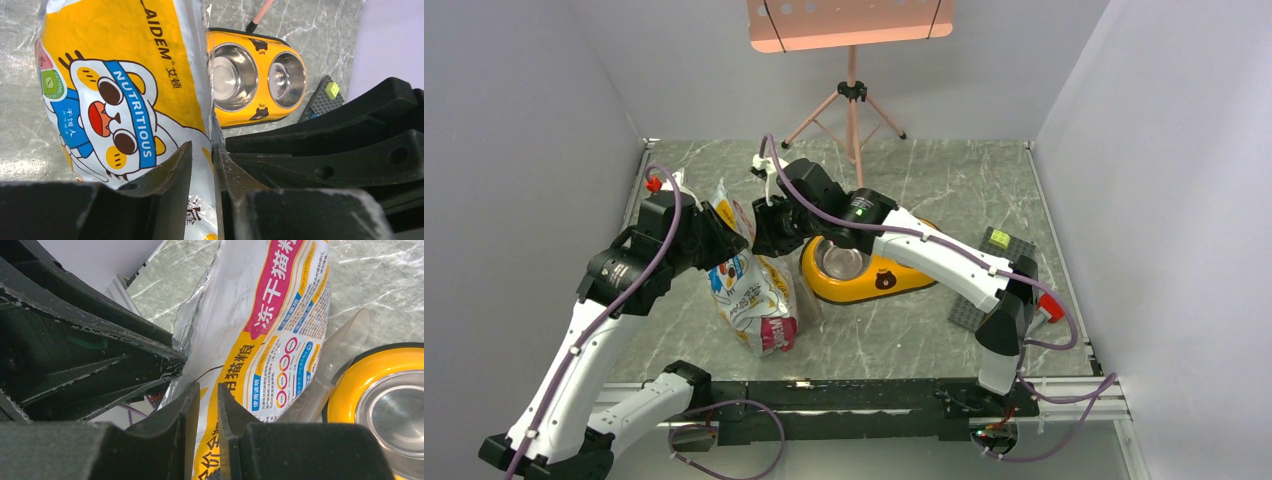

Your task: Serve the pet food

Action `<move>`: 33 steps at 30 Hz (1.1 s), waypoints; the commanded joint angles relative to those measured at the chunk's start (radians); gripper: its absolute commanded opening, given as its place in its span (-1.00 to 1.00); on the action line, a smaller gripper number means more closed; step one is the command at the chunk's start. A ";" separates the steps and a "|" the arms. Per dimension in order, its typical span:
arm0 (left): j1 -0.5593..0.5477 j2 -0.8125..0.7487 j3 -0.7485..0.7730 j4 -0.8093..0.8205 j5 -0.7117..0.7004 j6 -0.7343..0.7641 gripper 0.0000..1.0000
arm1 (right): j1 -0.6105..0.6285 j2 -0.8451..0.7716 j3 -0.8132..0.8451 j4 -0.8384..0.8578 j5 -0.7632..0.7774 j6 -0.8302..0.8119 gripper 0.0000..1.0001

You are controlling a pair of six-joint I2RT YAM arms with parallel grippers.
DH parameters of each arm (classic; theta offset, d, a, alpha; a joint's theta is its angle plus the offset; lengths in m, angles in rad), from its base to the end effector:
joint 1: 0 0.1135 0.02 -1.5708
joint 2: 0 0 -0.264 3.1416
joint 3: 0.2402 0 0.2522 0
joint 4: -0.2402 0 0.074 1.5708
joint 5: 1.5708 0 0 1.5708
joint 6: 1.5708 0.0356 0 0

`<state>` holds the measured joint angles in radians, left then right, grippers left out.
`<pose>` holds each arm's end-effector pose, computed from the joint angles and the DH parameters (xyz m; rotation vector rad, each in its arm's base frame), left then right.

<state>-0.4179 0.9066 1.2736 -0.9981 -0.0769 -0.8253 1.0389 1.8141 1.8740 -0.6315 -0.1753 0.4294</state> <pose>0.1407 -0.0595 0.4007 -0.5019 2.2111 -0.5994 0.2058 0.3619 0.3853 -0.8015 2.1777 0.9987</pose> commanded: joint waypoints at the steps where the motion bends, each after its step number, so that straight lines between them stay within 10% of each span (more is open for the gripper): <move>1: 0.004 -0.019 -0.034 0.041 -0.011 -0.009 -0.46 | -0.003 -0.044 -0.003 0.030 -0.023 -0.001 -0.54; 12: 0.004 0.033 -0.032 0.017 -0.039 0.018 -0.78 | 0.000 -0.046 0.025 0.019 -0.009 -0.001 -0.58; 20: 0.016 0.059 -0.059 0.079 -0.029 0.048 -0.56 | 0.000 -0.022 0.079 -0.022 0.059 -0.002 -0.43; 33: 0.041 0.126 -0.018 0.128 0.067 0.069 -0.88 | 0.014 -0.103 -0.082 -0.073 0.109 -0.108 0.42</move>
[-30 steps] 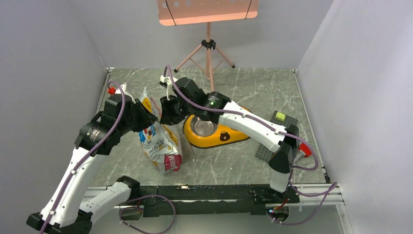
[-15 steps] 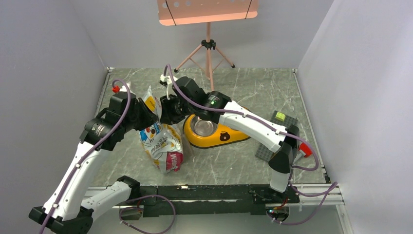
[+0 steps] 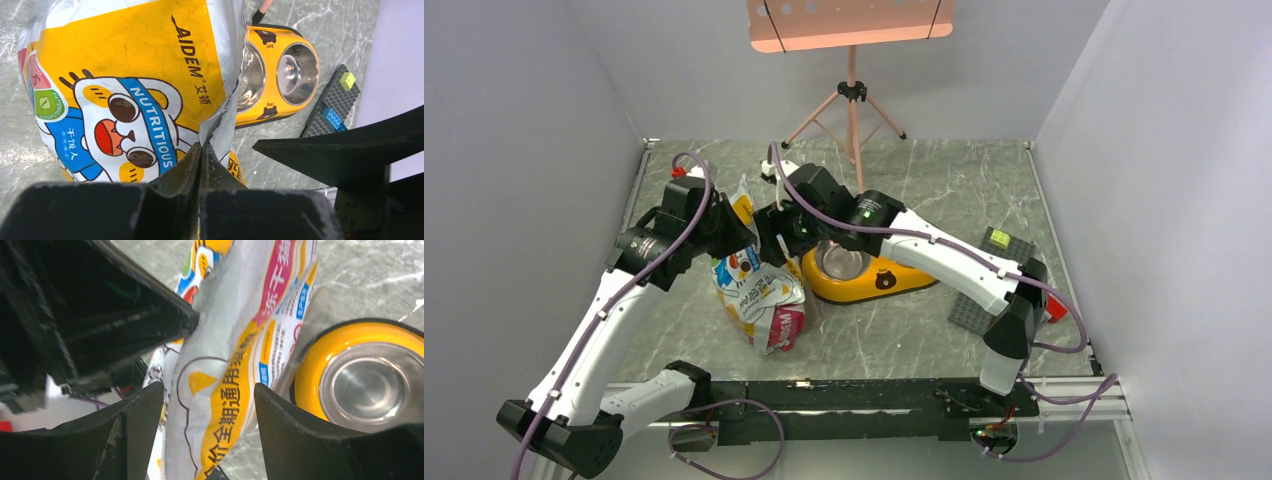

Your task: Serve the pet food

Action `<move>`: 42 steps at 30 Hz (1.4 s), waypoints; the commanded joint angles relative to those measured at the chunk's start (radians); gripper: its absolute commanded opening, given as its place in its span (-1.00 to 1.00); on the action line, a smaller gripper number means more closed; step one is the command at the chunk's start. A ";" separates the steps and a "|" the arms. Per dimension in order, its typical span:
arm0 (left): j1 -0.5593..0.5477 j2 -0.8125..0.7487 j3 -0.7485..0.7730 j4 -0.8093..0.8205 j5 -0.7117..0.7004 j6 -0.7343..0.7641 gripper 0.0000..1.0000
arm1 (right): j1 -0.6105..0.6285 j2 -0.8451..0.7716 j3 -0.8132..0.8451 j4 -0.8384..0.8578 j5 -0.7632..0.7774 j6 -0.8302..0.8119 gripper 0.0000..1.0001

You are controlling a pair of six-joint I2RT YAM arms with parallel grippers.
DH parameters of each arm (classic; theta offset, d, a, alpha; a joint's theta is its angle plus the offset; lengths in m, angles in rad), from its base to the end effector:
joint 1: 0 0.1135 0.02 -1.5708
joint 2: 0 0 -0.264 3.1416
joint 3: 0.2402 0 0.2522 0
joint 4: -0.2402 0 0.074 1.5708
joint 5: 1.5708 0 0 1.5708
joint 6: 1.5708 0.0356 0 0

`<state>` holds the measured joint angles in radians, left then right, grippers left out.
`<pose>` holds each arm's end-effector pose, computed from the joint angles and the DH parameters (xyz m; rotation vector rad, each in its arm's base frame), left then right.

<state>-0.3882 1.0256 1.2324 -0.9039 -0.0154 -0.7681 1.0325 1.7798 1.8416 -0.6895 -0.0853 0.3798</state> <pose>0.1803 -0.0731 0.3779 -0.4496 2.2942 -0.5815 0.2046 0.3486 0.3825 -0.7979 2.1988 0.8497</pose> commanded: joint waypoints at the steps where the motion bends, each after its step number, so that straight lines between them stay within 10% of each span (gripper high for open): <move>1: 0.011 0.006 0.020 0.038 0.005 0.010 -0.88 | 0.026 -0.076 -0.069 -0.007 0.027 -0.054 0.42; 7: 0.012 0.029 0.029 0.039 0.006 0.003 -0.88 | 0.055 -0.069 -0.110 0.014 0.127 -0.082 0.16; 13: 0.014 0.051 0.045 0.027 0.040 -0.034 -0.85 | 0.123 -0.051 -0.073 0.026 0.277 -0.136 -1.00; 30: 0.020 0.130 0.137 -0.037 0.069 -0.071 -0.55 | 0.238 -0.238 -0.283 0.355 0.318 -0.256 -1.00; 42: 0.020 0.219 0.241 -0.215 -0.124 -0.009 -0.70 | 0.272 -0.288 -0.336 0.415 0.403 -0.280 -1.00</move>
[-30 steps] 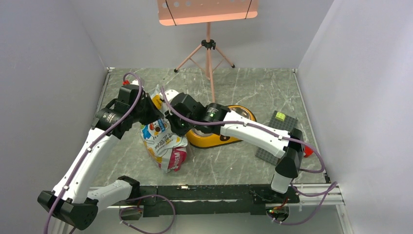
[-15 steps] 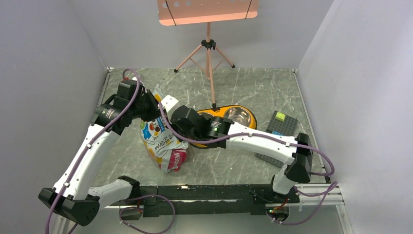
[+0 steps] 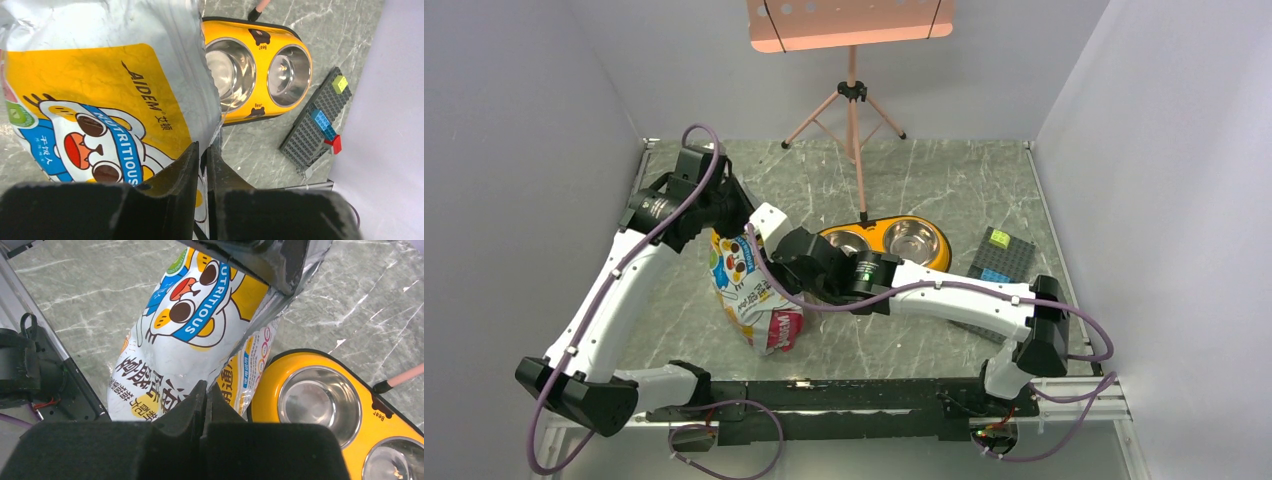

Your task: Serve the pet food

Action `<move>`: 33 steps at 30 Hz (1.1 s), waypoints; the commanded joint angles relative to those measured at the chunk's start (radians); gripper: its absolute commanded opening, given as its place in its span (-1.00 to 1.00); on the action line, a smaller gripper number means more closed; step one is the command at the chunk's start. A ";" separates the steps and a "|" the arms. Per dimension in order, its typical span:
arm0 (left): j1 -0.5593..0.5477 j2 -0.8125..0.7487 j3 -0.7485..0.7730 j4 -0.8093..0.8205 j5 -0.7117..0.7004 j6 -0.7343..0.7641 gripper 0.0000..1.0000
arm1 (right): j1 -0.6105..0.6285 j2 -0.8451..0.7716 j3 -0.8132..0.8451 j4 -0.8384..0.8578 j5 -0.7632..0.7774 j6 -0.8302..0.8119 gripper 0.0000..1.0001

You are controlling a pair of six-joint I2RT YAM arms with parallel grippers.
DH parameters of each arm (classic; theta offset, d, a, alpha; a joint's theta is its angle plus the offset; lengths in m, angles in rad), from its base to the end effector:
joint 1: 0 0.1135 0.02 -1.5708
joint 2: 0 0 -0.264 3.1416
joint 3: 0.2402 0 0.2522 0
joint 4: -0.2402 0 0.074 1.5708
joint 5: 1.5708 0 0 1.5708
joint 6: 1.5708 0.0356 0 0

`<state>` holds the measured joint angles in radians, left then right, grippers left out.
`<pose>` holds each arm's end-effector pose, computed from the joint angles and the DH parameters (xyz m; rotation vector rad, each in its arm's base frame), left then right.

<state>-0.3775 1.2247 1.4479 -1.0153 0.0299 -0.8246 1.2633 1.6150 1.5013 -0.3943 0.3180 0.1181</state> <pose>0.2162 -0.0869 0.3966 -0.5283 2.3916 -0.5985 0.1244 0.3550 0.3566 -0.9638 1.8576 0.5227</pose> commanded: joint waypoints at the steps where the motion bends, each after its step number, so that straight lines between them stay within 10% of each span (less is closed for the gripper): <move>1: 0.010 0.012 0.022 -0.104 -0.179 0.051 -0.72 | 0.043 -0.129 -0.001 0.123 0.009 -0.019 -1.00; 33: 0.126 -0.017 -0.104 0.342 0.056 -0.015 -0.38 | 0.056 -0.185 -0.032 0.142 -0.144 -0.014 -1.00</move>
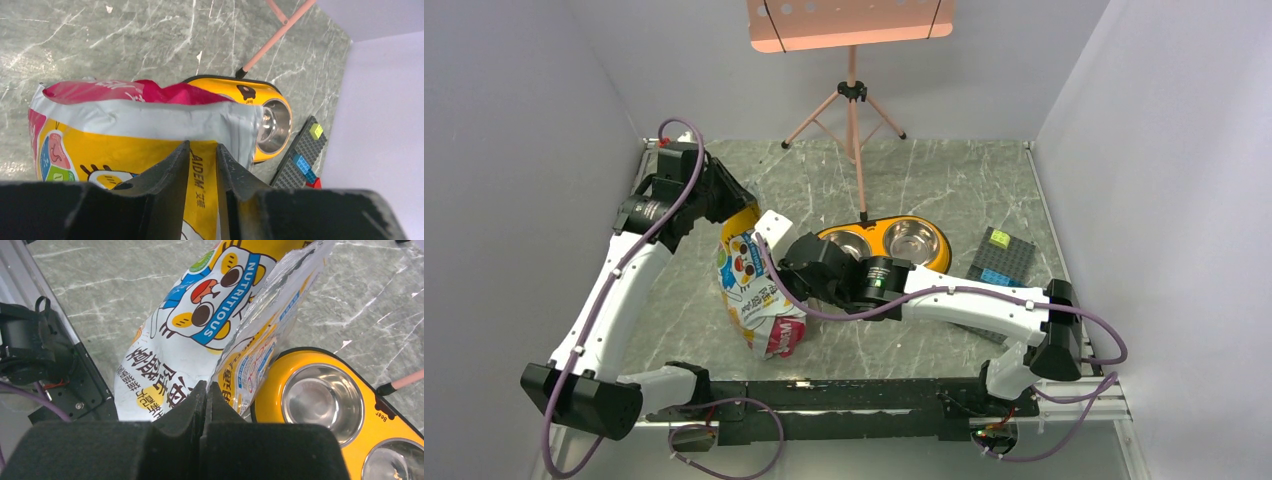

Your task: Serve the pet food

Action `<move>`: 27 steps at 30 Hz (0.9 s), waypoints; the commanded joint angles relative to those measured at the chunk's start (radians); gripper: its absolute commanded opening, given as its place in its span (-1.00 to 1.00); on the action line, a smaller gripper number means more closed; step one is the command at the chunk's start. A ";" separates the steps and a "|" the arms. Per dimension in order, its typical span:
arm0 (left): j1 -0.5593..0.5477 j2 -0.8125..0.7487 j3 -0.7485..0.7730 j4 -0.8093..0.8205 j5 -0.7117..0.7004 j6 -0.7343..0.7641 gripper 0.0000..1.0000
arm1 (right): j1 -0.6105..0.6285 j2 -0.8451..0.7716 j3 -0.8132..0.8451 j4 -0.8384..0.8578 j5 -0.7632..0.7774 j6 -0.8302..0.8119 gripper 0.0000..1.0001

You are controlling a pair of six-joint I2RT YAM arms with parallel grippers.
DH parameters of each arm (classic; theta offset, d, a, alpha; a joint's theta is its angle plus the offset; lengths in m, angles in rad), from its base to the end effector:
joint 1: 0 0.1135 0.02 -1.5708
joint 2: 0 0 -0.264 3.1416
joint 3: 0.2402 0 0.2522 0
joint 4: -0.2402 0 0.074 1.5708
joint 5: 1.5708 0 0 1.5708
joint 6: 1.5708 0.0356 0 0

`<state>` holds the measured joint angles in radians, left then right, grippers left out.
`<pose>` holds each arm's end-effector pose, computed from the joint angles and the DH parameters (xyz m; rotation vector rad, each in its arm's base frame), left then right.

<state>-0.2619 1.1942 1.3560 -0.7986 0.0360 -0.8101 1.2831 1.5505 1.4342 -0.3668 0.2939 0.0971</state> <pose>0.2345 -0.0642 0.3925 -0.5975 2.2015 -0.6227 0.1122 0.3429 0.3584 -1.0033 1.8203 0.5606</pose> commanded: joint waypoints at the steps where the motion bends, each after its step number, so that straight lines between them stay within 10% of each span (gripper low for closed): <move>1: 0.013 0.015 -0.009 0.124 0.038 -0.033 -0.39 | 0.036 -0.121 0.037 0.111 -0.125 0.007 -1.00; 10: 0.023 -0.039 0.041 -0.049 -0.015 0.026 -0.22 | 0.019 -0.129 0.028 0.094 -0.074 0.036 -1.00; 19: 0.023 -0.392 -0.292 0.212 0.254 0.009 -0.01 | -0.038 -0.154 0.020 0.065 -0.145 0.098 -1.00; 27: 0.010 -0.330 -0.264 0.178 0.299 0.049 0.09 | -0.042 -0.156 0.016 0.058 -0.166 0.110 -1.00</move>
<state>-0.2398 0.8116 1.0664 -0.6456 0.2829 -0.7864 1.2335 1.5032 1.4124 -0.4126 0.1871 0.1837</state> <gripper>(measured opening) 0.552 0.018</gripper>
